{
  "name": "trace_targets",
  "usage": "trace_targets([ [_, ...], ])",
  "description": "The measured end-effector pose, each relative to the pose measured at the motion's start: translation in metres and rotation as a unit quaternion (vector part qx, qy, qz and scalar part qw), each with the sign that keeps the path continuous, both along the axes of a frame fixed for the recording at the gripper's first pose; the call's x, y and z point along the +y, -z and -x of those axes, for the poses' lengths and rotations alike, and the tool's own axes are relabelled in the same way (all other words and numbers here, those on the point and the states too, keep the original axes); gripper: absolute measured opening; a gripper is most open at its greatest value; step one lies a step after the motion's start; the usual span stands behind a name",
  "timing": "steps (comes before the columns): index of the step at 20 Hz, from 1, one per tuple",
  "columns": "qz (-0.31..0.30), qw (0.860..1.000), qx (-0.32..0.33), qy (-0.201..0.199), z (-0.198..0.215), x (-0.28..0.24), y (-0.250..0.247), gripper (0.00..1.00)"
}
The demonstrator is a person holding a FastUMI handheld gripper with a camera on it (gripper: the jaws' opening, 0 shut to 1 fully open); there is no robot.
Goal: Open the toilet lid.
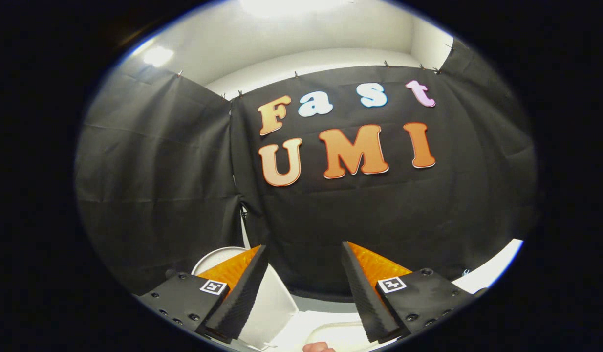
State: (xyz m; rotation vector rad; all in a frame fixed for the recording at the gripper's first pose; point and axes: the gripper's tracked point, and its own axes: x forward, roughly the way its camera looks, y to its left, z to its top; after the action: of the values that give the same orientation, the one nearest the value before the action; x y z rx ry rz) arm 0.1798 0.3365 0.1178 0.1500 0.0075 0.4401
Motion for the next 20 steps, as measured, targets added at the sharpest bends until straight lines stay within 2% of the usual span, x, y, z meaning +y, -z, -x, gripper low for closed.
trace_targets([
  [3,0.018,1.000,-0.021,0.006,0.012,-0.046,0.005,0.96],
  [6,0.007,1.000,-0.026,0.000,0.023,-0.081,0.009,0.96],
  [8,0.006,1.000,-0.024,0.017,0.020,-0.113,0.017,0.96],
  [11,0.035,0.998,-0.023,0.042,0.023,-0.153,0.036,0.96],
  [17,0.057,0.998,-0.017,0.037,0.055,-0.198,0.077,0.96],
  [20,0.056,0.997,-0.023,0.051,0.070,-0.223,0.098,0.97],
])
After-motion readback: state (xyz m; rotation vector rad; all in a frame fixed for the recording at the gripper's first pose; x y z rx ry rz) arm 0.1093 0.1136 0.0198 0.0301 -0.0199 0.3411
